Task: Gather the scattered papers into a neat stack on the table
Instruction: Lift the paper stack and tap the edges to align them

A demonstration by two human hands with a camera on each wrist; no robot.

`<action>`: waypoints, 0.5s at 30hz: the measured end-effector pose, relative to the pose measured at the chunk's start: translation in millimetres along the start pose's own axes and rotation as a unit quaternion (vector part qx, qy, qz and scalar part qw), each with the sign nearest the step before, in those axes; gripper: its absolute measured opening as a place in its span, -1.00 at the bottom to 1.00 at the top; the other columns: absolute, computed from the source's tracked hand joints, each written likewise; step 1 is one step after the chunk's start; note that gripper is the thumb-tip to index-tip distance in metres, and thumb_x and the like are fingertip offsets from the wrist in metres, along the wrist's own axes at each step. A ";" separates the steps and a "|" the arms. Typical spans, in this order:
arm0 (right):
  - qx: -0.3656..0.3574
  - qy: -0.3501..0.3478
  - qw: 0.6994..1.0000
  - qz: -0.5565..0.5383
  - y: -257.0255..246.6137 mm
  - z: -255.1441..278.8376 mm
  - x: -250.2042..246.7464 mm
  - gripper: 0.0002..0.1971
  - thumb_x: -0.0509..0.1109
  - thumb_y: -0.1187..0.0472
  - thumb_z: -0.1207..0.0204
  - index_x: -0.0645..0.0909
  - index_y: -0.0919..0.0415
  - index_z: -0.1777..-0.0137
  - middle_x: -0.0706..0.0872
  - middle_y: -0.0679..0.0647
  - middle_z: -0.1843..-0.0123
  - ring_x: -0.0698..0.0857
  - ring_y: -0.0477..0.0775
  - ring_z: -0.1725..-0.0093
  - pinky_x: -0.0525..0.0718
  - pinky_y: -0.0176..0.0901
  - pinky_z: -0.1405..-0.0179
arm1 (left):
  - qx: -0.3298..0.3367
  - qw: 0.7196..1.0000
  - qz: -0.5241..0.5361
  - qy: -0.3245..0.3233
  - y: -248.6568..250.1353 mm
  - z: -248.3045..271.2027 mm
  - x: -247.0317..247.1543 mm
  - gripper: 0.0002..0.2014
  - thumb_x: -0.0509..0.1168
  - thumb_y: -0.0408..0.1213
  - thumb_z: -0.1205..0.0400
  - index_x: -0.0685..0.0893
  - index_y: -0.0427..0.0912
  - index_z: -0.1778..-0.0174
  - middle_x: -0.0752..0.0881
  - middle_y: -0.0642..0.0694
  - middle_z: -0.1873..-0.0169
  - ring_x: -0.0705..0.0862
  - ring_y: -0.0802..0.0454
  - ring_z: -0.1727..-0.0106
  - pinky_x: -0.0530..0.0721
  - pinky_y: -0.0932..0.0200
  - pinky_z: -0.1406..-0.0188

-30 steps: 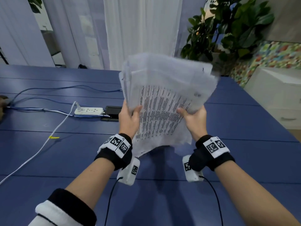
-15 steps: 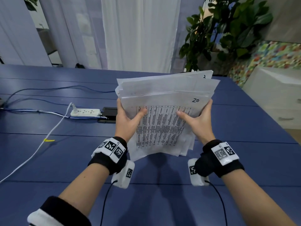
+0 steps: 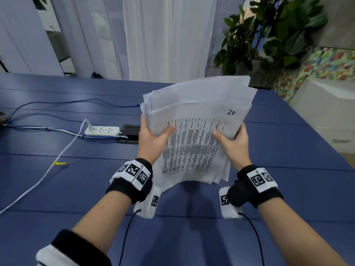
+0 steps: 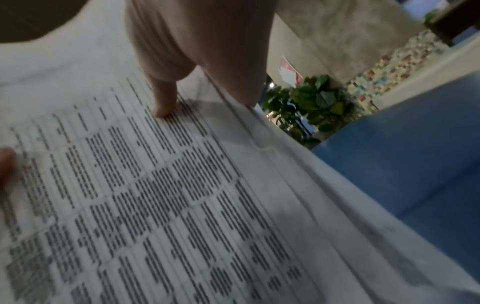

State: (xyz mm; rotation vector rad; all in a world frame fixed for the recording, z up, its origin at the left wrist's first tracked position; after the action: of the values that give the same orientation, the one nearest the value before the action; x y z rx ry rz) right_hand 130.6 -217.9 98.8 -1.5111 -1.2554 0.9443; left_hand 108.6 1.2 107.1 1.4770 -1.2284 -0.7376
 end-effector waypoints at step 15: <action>0.001 -0.039 0.999 -0.025 -29.3 3.7 -1.2 -0.49 0.53 0.48 -0.32 0.45 0.31 -0.25 0.70 -0.10 -0.01 0.74 -0.38 0.14 0.71 -0.46 0.11 | 0.001 0.999 0.033 0.029 16.9 3.3 -5.2 -0.48 0.53 -0.42 -0.35 0.50 -0.20 -0.20 0.70 0.03 0.06 0.72 0.27 0.10 0.70 0.43 0.13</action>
State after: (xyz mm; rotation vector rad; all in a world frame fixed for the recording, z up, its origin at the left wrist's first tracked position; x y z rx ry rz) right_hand 118.9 -216.9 126.0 -1.4465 -1.3411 0.9791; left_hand 98.8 6.0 121.4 1.4428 -1.2275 -0.6453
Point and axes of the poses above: each hand's wrist, its own z-axis away from the middle knuckle, its own x-axis out of the palm, y = z × x, the point moved 2 cm from there along -z, towards the middle knuckle
